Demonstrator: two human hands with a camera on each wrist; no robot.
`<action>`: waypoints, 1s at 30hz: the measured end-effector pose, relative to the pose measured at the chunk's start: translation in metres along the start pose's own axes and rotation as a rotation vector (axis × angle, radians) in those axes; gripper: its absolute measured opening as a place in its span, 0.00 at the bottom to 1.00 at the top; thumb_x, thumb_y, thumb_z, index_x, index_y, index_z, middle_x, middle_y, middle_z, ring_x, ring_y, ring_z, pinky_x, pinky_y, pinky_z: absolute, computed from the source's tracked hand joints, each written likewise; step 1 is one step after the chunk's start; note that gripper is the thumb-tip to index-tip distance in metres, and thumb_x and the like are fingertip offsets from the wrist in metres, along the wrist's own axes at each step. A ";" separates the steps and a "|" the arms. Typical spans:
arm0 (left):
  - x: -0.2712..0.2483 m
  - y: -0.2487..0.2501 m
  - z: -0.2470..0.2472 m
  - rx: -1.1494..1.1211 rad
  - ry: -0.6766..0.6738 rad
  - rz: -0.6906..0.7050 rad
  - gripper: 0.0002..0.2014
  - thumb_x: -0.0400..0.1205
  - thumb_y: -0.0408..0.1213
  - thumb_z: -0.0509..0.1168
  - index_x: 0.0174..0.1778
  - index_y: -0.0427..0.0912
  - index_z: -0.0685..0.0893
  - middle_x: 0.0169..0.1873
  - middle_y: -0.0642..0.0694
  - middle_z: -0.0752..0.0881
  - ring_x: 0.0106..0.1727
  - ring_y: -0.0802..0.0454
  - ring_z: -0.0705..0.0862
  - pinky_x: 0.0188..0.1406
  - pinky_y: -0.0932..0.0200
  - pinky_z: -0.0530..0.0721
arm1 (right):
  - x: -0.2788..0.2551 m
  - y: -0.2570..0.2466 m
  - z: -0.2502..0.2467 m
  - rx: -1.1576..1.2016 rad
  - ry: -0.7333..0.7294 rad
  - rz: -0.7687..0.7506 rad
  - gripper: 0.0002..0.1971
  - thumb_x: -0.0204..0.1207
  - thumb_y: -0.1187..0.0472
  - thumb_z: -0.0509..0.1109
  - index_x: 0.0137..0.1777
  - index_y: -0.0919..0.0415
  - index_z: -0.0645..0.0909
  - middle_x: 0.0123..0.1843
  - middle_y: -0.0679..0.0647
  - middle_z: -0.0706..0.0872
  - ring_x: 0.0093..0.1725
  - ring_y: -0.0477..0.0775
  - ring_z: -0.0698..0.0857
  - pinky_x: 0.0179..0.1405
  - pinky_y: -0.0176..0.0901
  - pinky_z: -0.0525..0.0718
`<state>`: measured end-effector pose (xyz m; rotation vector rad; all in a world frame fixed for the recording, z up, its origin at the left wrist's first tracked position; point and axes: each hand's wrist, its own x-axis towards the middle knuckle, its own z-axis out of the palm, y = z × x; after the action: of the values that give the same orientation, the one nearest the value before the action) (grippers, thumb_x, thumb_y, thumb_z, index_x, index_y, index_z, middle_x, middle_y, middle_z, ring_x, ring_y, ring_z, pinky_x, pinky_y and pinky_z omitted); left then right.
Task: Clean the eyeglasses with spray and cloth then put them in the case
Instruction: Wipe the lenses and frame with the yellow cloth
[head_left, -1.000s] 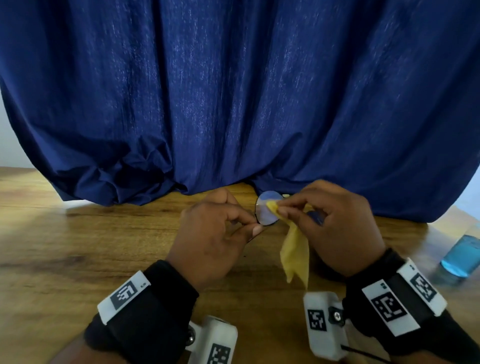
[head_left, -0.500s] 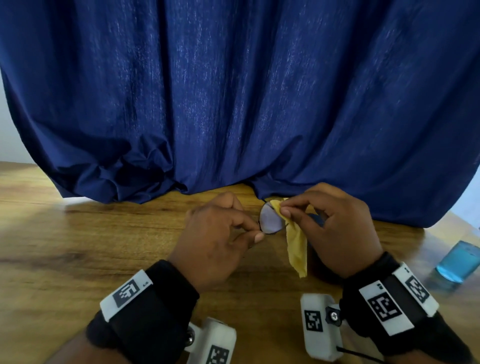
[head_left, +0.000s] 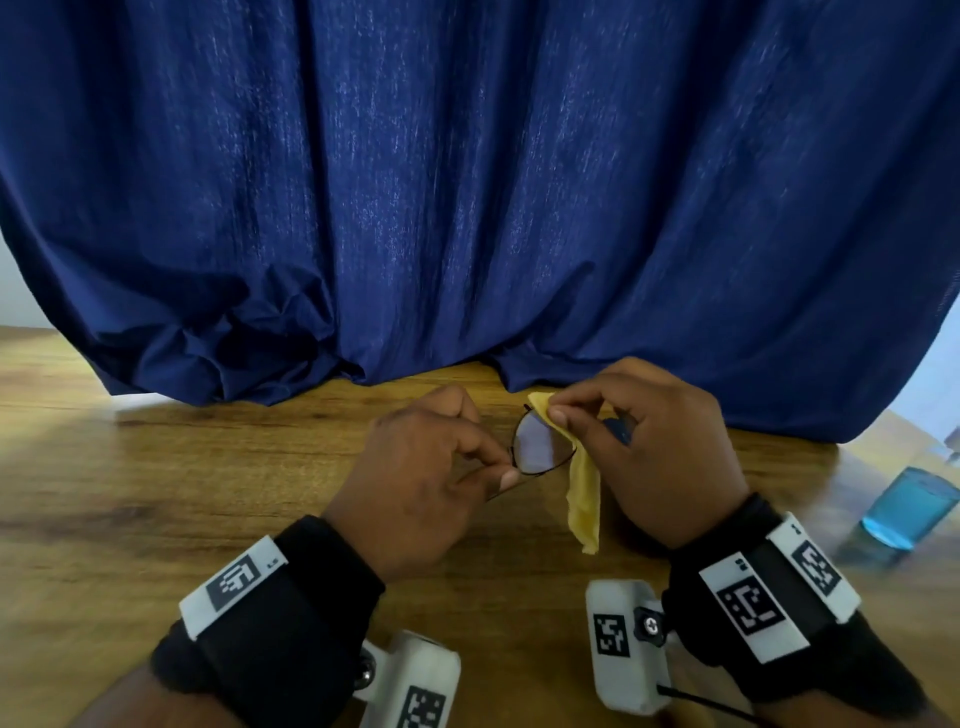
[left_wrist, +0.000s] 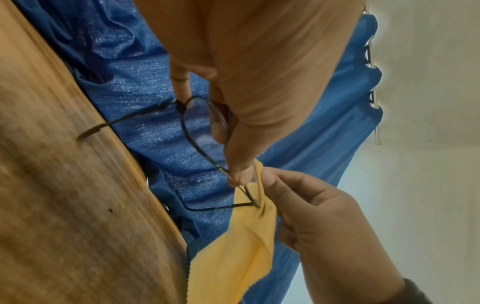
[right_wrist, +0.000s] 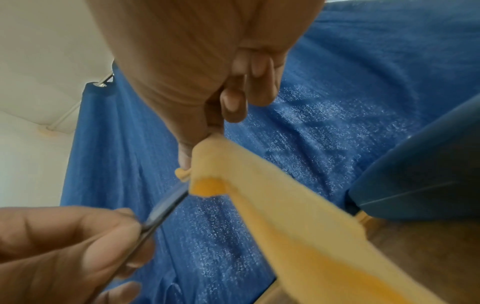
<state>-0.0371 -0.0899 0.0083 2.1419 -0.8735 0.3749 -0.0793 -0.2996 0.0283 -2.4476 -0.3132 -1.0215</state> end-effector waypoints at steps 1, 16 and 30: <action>0.000 0.000 0.001 0.000 -0.005 0.000 0.02 0.75 0.47 0.78 0.38 0.56 0.93 0.40 0.60 0.80 0.44 0.62 0.81 0.47 0.55 0.82 | 0.000 -0.002 0.002 0.007 -0.007 -0.011 0.04 0.77 0.51 0.76 0.48 0.48 0.91 0.43 0.41 0.86 0.41 0.40 0.83 0.40 0.40 0.84; -0.001 0.000 0.002 -0.064 0.039 -0.059 0.03 0.75 0.46 0.79 0.36 0.57 0.92 0.39 0.57 0.82 0.45 0.56 0.82 0.41 0.74 0.77 | -0.006 -0.013 0.013 0.070 -0.151 0.001 0.05 0.73 0.47 0.79 0.44 0.46 0.89 0.41 0.40 0.86 0.42 0.41 0.83 0.41 0.49 0.86; -0.002 0.003 0.000 -0.121 0.018 -0.110 0.02 0.75 0.42 0.79 0.39 0.54 0.94 0.39 0.56 0.83 0.46 0.59 0.83 0.42 0.76 0.77 | -0.004 -0.007 0.010 0.126 -0.103 0.161 0.09 0.68 0.44 0.81 0.39 0.46 0.87 0.39 0.40 0.88 0.44 0.41 0.85 0.39 0.31 0.80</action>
<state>-0.0404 -0.0904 0.0090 2.0611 -0.7456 0.2775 -0.0784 -0.2890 0.0219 -2.3719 -0.2029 -0.7859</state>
